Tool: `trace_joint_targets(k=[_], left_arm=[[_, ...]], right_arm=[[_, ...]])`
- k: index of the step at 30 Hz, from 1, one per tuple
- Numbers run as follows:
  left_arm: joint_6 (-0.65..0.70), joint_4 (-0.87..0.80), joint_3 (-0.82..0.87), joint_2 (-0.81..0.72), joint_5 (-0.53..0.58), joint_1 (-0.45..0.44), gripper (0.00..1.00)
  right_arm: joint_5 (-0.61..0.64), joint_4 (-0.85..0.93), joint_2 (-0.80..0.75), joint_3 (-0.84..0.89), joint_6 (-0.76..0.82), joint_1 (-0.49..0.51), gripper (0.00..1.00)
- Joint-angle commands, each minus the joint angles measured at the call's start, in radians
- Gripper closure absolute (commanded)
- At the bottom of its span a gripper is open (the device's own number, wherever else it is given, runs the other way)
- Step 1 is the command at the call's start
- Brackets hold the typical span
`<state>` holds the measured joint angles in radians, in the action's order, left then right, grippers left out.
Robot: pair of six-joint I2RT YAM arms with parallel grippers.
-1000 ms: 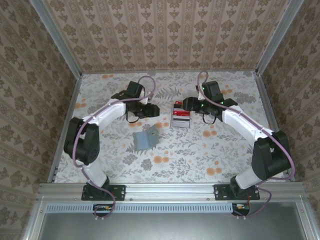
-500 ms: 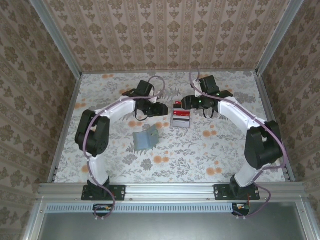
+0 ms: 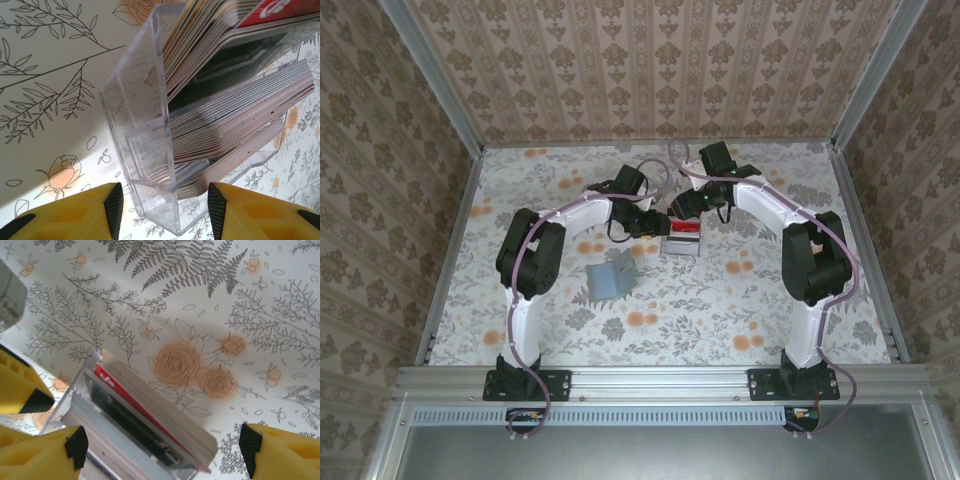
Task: Put the credit cards into the card holder
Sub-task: Pick up the credit card from the storage box.
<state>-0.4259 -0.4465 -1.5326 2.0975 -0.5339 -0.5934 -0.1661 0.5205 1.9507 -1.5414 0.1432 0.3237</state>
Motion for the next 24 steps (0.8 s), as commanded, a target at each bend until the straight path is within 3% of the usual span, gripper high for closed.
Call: trace_joint_targets(k=[1,11,24], left_arm=[[-0.013,0.009,-0.004,0.021,0.007,0.007,0.49],[-0.028,0.046,0.023,0.039,0.0,0.01,0.5],[-0.041,0.093,0.069,0.063,-0.012,0.03,0.51]], right_arm=[[0.02,0.059,0.049,-0.032,0.062,0.007,0.18],[0.071,-0.003,0.068,-0.028,0.034,0.002,0.18],[0.137,-0.014,0.079,-0.06,0.016,-0.015,0.25]])
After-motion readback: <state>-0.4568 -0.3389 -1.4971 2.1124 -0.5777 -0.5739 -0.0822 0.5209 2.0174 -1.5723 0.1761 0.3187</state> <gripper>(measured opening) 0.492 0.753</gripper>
